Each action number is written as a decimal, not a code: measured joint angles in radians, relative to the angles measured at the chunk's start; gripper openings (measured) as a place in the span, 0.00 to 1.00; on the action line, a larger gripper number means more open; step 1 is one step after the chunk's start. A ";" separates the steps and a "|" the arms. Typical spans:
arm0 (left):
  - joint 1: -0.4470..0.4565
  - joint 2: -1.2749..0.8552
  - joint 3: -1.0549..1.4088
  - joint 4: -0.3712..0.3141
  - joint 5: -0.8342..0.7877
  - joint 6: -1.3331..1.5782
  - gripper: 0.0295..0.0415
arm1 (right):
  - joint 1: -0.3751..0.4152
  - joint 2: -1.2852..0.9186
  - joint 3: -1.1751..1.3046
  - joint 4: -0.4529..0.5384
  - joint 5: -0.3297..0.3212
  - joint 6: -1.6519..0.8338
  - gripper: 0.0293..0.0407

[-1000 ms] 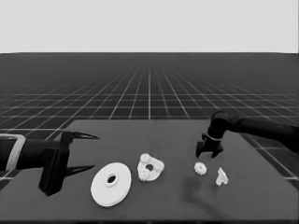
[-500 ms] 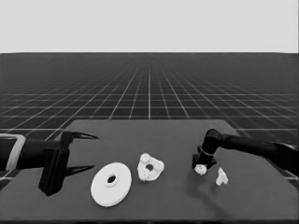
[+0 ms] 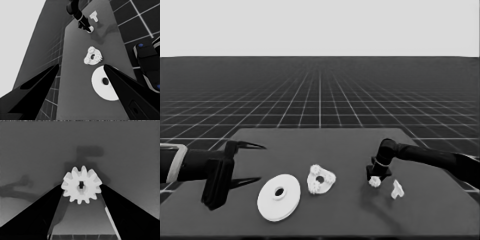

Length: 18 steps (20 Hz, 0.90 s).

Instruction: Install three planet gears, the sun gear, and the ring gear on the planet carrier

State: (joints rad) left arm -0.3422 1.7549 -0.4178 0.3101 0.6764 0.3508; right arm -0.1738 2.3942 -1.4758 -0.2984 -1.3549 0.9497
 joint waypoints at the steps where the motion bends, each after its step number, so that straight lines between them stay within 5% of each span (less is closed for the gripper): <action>1: 0.000 0.000 0.000 0.000 0.000 0.000 0.75 | 0.067 -0.033 0.075 0.055 -0.056 0.027 0.14; 4: 0.000 0.000 0.000 0.000 0.000 0.000 0.75 | 0.177 -0.056 0.123 0.136 -0.115 0.043 0.14; 10: 0.000 0.000 0.000 0.000 0.000 0.000 0.75 | 0.201 -0.058 0.127 0.158 -0.129 0.043 0.14; 12: 0.000 0.000 0.000 0.000 0.000 0.000 0.75 | 0.204 0.314 0.107 0.132 -0.188 0.445 0.14; 14: 0.000 0.000 0.000 0.000 0.000 0.000 0.75 | 0.205 0.555 -0.079 0.137 -0.189 0.454 0.14; 18: 0.000 0.000 0.000 0.000 0.000 0.000 0.75 | 0.204 0.664 -0.220 0.140 -0.184 0.416 0.14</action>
State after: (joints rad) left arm -0.3422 1.7549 -0.4178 0.3101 0.6764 0.3508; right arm 0.0305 3.0586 -1.6955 -0.1586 -1.5389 1.3659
